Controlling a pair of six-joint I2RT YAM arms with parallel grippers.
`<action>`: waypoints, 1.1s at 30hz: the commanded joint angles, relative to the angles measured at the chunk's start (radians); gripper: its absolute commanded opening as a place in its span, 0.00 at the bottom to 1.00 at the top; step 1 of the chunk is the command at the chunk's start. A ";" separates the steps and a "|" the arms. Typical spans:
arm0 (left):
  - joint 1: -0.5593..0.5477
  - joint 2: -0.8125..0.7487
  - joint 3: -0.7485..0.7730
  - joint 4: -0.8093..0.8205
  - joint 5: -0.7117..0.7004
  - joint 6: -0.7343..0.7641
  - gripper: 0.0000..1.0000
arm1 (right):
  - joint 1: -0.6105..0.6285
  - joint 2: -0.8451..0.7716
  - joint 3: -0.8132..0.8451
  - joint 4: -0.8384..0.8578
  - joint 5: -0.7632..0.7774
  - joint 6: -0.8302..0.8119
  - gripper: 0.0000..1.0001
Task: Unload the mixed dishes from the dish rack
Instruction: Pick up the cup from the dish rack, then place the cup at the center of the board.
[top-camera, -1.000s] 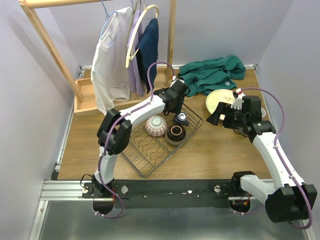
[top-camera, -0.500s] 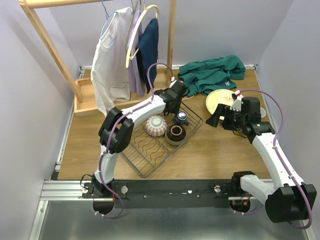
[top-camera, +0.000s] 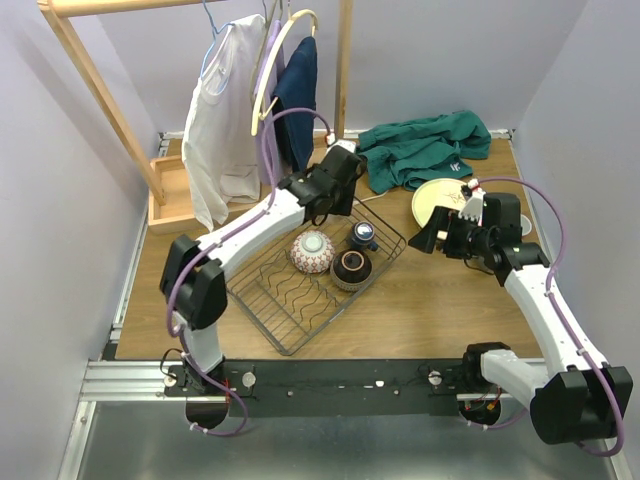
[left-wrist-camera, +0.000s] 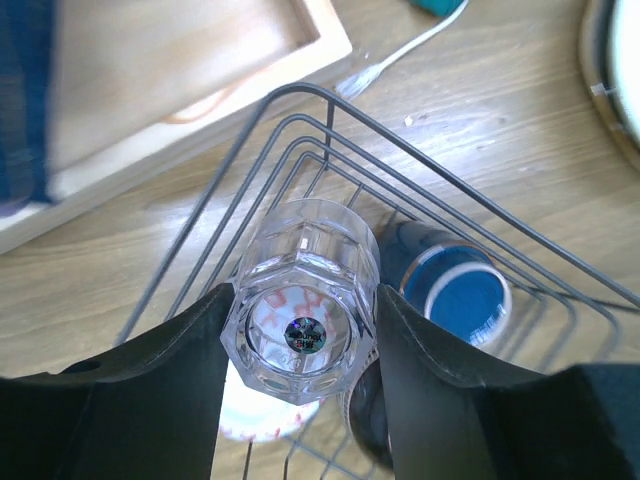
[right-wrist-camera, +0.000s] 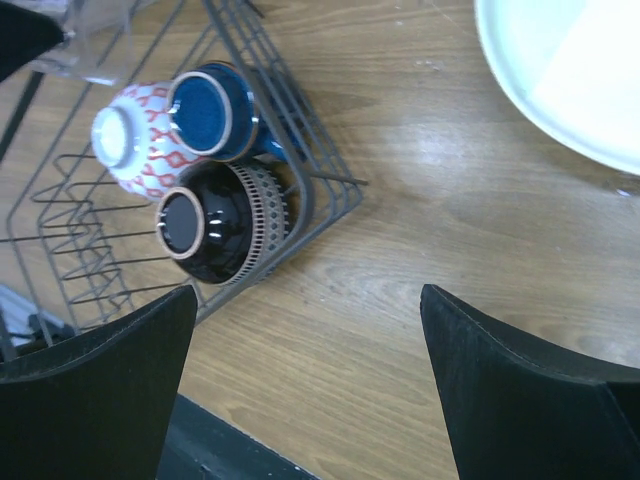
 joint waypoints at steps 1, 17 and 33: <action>0.021 -0.145 -0.081 0.039 0.040 -0.020 0.16 | 0.007 0.010 0.006 0.104 -0.133 0.040 1.00; 0.088 -0.737 -0.767 0.746 0.269 -0.454 0.11 | 0.020 0.045 -0.107 0.773 -0.449 0.399 1.00; 0.088 -0.834 -1.019 1.144 0.349 -0.684 0.12 | 0.246 0.222 -0.132 1.287 -0.471 0.638 0.95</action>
